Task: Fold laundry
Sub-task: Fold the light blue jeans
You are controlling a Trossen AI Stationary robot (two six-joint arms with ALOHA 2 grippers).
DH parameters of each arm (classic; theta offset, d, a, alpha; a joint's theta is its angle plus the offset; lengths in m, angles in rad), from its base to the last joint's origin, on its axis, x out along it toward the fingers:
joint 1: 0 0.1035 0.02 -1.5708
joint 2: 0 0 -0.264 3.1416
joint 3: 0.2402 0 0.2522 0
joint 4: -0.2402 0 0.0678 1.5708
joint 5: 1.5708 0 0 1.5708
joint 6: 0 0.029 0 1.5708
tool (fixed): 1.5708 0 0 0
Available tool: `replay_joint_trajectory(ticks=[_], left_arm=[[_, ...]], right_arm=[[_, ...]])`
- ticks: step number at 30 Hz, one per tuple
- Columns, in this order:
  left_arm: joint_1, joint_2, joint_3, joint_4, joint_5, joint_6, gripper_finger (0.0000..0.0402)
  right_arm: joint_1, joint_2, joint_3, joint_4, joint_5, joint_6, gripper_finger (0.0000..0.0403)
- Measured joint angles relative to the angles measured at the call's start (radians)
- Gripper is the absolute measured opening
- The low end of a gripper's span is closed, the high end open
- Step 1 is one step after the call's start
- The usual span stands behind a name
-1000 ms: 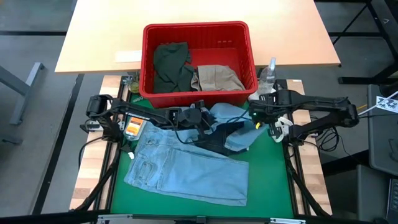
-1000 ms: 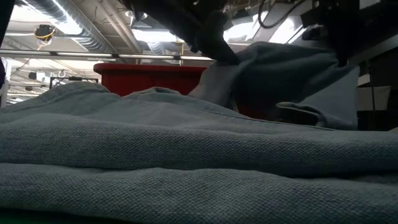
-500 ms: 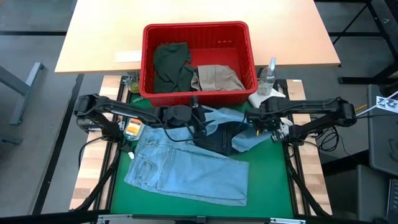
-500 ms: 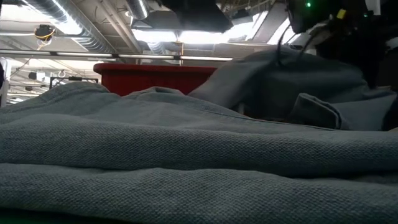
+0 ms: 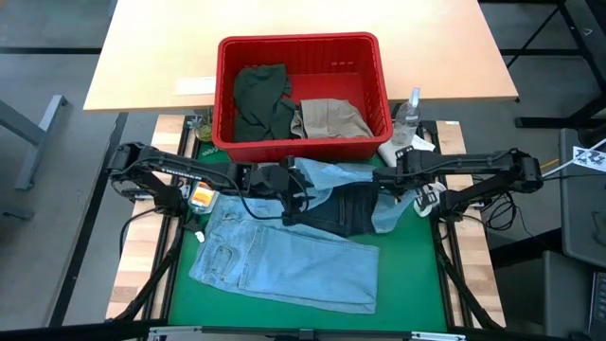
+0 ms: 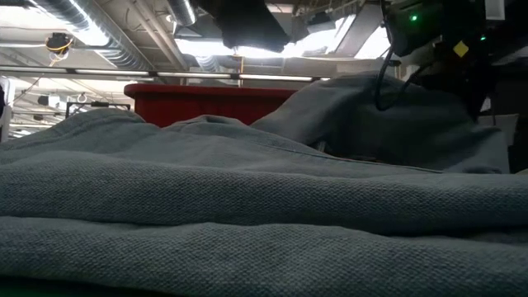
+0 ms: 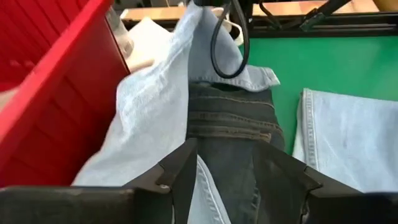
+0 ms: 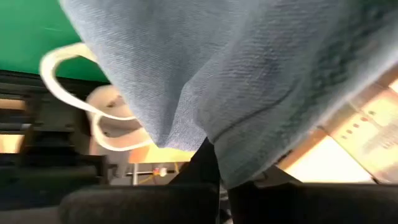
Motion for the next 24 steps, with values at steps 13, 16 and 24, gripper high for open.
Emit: replay_joint_trajectory(ticks=[13,16,24], left_arm=[[-0.006,-0.018,0.000,-0.036,0.013,0.005,0.0108],[-0.007,-0.042,0.000,-0.073,0.013,0.005,0.0104],[-0.020,-0.103,0.000,-0.152,0.013,-0.066,0.0100]], right_arm=[[0.000,0.000,0.000,0.000,0.006,0.003,0.0084],[0.000,0.000,0.000,0.000,0.015,0.003,0.0132],[0.000,0.000,0.002,0.000,0.013,-0.040,0.0193]])
